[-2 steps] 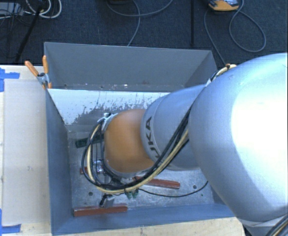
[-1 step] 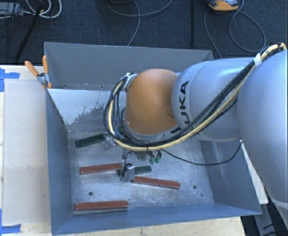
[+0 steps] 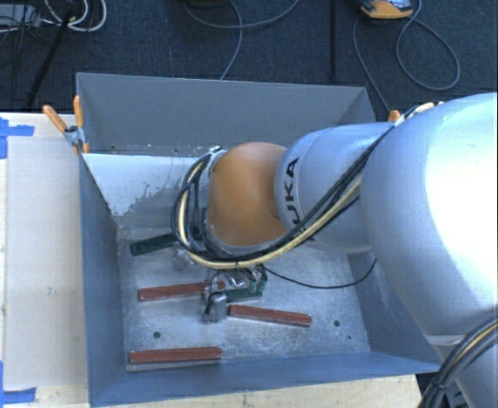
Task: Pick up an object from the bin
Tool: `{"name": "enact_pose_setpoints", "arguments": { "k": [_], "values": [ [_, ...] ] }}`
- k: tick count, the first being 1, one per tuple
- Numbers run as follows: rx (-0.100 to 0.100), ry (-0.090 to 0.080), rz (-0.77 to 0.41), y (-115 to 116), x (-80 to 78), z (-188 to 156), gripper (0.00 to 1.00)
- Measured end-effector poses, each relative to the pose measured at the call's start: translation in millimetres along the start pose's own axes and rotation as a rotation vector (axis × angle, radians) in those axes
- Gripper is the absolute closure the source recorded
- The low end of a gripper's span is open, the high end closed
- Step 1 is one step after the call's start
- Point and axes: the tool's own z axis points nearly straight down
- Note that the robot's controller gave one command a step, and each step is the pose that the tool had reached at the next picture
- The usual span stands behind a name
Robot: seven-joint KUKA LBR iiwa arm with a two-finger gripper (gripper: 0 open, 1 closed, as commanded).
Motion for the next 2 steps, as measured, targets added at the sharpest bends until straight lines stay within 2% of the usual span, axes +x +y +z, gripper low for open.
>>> {"name": "enact_pose_setpoints", "arguments": {
  "k": [1, 2],
  "values": [
    [0.000, -0.006, -0.003, 1, -1.4, -5, 1.00],
    [0.002, -0.011, -0.021, -30, 40.1, -124, 1.00]
  ]
}}
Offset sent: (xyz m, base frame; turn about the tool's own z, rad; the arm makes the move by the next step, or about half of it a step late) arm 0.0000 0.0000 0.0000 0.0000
